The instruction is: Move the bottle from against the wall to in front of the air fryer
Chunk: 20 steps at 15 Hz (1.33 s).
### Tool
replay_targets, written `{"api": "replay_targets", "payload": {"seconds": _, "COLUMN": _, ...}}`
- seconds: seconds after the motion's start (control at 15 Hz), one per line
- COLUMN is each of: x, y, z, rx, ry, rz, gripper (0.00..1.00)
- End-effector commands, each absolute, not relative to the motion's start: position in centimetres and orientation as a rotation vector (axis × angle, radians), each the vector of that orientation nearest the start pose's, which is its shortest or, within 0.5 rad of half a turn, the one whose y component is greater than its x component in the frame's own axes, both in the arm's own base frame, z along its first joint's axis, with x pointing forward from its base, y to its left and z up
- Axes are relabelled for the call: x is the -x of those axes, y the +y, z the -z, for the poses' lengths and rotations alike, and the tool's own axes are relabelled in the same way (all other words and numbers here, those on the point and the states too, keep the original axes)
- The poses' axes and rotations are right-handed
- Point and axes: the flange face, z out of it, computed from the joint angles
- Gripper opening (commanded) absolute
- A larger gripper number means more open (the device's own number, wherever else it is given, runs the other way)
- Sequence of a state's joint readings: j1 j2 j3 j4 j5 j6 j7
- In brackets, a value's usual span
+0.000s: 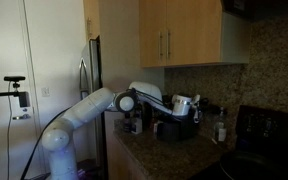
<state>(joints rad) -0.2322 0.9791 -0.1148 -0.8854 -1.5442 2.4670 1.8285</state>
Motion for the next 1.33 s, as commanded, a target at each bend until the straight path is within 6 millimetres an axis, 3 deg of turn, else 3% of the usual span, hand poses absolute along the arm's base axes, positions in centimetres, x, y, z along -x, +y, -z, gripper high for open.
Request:
{"api": "replay_targets", "payload": {"seconds": 0.0, "x": -80.5, "y": -22.8, "z": -36.8, "rx": -1.788, "ry": -1.019, "rz": -1.466, "gripper": 0.01}}
{"api": "replay_targets", "payload": {"seconds": 0.33, "x": -80.2, "y": -23.6, "z": -37.8, "rx": -1.763, "ry": -1.057, "rz": -1.44, "gripper": 0.06}}
{"api": "replay_targets", "payload": {"seconds": 0.53, "x": -79.0, "y": -24.4, "z": -40.1, "rx": -1.777, "ry": -1.036, "rz": -1.408, "gripper": 0.06}}
{"api": "replay_targets", "payload": {"seconds": 0.73, "x": -78.1, "y": -24.9, "z": -41.1, "rx": -1.815, "ry": -0.993, "rz": -1.385, "gripper": 0.06}}
{"api": "replay_targets", "payload": {"seconds": 1.27, "x": -72.4, "y": -25.0, "z": -43.7, "rx": -2.14, "ry": -0.819, "rz": -1.285, "gripper": 0.06}}
